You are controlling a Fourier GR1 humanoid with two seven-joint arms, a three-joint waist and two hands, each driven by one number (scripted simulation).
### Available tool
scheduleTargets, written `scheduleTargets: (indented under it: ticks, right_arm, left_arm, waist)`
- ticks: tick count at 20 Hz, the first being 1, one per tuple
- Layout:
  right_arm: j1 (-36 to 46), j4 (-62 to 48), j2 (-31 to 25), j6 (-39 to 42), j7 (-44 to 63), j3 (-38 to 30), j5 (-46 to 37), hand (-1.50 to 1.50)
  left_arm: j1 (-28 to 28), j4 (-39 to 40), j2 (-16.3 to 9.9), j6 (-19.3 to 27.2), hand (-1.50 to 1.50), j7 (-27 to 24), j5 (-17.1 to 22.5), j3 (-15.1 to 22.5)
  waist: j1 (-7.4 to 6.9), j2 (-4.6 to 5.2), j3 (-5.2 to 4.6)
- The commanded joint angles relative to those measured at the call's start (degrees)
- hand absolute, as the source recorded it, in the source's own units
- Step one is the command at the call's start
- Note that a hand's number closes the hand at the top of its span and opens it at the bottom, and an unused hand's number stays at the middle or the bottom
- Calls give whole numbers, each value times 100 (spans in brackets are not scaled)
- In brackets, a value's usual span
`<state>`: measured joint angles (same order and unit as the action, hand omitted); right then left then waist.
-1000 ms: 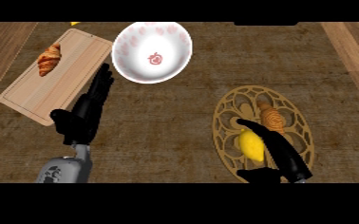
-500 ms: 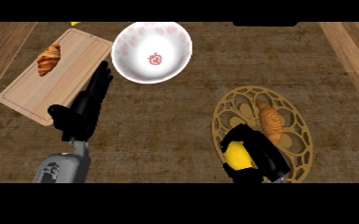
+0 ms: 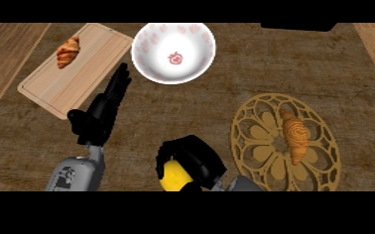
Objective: Pick the lemon from the placemat and place it in the bowl
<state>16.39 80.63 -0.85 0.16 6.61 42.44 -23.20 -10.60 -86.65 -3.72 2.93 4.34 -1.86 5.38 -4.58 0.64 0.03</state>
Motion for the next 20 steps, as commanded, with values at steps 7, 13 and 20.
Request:
scheduleTargets:
  ticks: [7, 13, 20]
  right_arm:
    - [1883, 653, 84, -2468, 252, 1408, 1070, 150]
    - [3687, 721, 85, -3225, 1813, 1293, 832, 150]
    - [5518, 373, 85, -3345, 3565, 920, 1041, 150]
  left_arm:
    - [-51, -80, 17, 68, 0, 283, -25, -26]
    - [-47, -149, -45, 127, 0, 268, -71, -122]
    - [268, -167, 75, 104, 0, 12, -69, -35]
  waist:
    - [204, -74, -4]
    - [272, -100, -11]
    - [295, -89, -14]
